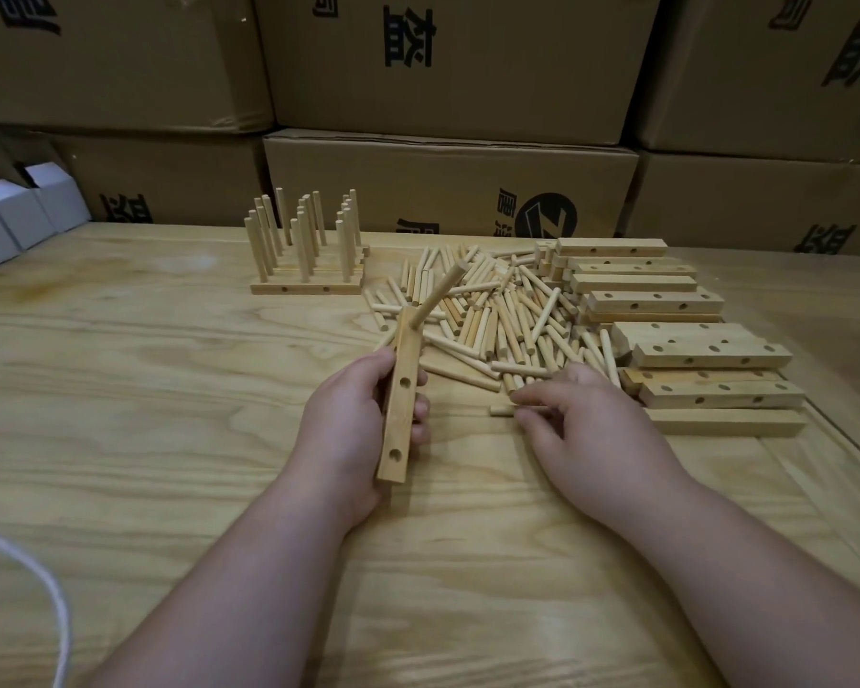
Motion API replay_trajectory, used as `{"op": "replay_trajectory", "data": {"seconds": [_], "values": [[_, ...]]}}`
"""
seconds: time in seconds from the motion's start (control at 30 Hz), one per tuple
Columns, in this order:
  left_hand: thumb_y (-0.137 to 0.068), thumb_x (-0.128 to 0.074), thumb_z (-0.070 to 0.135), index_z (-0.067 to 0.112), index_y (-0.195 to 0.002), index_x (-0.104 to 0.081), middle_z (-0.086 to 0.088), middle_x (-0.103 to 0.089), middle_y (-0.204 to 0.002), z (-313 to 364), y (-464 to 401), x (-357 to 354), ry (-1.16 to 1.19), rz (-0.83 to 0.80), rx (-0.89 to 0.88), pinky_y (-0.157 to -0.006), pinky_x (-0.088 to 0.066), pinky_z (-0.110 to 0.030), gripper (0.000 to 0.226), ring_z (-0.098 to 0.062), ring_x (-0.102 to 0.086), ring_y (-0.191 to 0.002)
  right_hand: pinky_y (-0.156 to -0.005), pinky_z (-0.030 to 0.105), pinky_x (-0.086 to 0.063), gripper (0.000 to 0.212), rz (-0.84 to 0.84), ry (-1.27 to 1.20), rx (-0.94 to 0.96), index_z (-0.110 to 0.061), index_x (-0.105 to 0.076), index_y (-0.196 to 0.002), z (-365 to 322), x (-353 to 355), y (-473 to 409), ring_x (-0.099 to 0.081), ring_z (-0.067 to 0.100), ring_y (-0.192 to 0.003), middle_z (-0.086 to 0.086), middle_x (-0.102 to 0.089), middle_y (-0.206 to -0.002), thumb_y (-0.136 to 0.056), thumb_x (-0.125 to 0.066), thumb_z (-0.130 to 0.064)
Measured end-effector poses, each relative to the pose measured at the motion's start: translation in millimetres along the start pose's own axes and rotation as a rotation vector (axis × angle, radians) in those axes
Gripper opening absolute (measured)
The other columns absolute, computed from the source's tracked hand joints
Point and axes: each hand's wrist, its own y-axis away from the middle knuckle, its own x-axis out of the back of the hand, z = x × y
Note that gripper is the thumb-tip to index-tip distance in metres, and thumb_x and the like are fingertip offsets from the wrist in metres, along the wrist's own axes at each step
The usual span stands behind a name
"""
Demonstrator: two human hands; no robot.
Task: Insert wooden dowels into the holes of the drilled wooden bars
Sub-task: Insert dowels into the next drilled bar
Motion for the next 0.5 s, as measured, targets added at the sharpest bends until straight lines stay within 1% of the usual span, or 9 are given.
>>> {"op": "replay_trajectory", "data": {"seconds": [0.07, 0.13, 0.23, 0.3, 0.37, 0.43, 0.5], "values": [[-0.104, -0.043, 0.019, -0.001, -0.118, -0.068, -0.006, -0.059, -0.077, 0, 1, -1, -0.005, -0.004, 0.006, -0.042, -0.037, -0.025, 0.034, -0.016, -0.049, -0.055, -0.074, 0.028, -0.052, 0.028, -0.056, 0.077, 0.002, -0.037, -0.068, -0.123, -3, -1, 1, -0.054, 0.004, -0.083, -0.018, -0.045, -0.095, -0.097, -0.058, -0.042], [-0.104, -0.043, 0.019, 0.000, -0.118, -0.068, -0.006, -0.059, -0.077, 0, 1, -1, -0.018, -0.009, 0.004, -0.042, -0.038, -0.025, 0.035, -0.016, -0.049, -0.055, -0.079, 0.035, -0.055, 0.024, -0.074, 0.096, -0.002, -0.035, -0.069, -0.117, -7, 1, 2, -0.056, 0.008, -0.088, -0.016, -0.045, -0.100, -0.097, -0.057, -0.042], [-0.104, -0.044, 0.020, 0.001, -0.115, -0.070, -0.005, -0.058, -0.078, -2, -1, 0, -0.048, -0.017, -0.020, -0.043, -0.039, -0.026, 0.034, -0.016, -0.050, -0.055, -0.079, 0.032, -0.052, 0.016, -0.023, 0.048, 0.039, -0.033, -0.066, -0.106, -12, 2, 2, -0.051, 0.003, -0.089, -0.017, -0.043, -0.099, -0.097, -0.057, -0.042], [-0.103, -0.045, 0.020, 0.002, -0.112, -0.071, -0.005, -0.059, -0.077, -3, -2, 1, -0.065, -0.022, -0.042, -0.043, -0.039, -0.027, 0.033, -0.016, -0.050, -0.056, -0.072, 0.028, -0.049, 0.015, 0.083, -0.067, 0.098, -0.034, -0.061, -0.103, -17, 3, 4, -0.050, 0.002, -0.085, -0.019, -0.043, -0.095, -0.097, -0.051, -0.043], [-0.103, -0.047, 0.020, 0.002, -0.110, -0.072, -0.005, -0.059, -0.077, -4, -2, 1, -0.088, -0.023, -0.056, -0.044, -0.040, -0.027, 0.032, -0.016, -0.050, -0.056, -0.062, 0.026, -0.045, 0.012, 0.206, -0.265, 0.157, -0.031, -0.057, -0.100, -22, 5, 7, -0.052, 0.005, -0.078, -0.017, -0.050, -0.086, -0.097, -0.051, -0.041], [-0.103, -0.047, 0.021, 0.002, -0.110, -0.072, -0.005, -0.058, -0.076, -5, -2, 2, -0.111, -0.021, -0.059, -0.044, -0.040, -0.027, 0.033, -0.015, -0.050, -0.056, -0.056, 0.030, -0.046, 0.009, 0.252, -0.449, 0.204, -0.024, -0.058, -0.097, -27, 6, 12, -0.055, 0.012, -0.067, -0.009, -0.057, -0.075, -0.099, -0.057, -0.033], [-0.103, -0.047, 0.021, 0.003, -0.111, -0.072, -0.005, -0.058, -0.075, -5, -2, 2, -0.122, -0.021, -0.061, -0.044, -0.041, -0.027, 0.033, -0.015, -0.050, -0.055, -0.056, 0.034, -0.050, 0.007, 0.276, -0.558, 0.245, -0.019, -0.061, -0.094, -30, 6, 16, -0.059, 0.017, -0.064, -0.004, -0.062, -0.073, -0.093, -0.063, -0.025]]}}
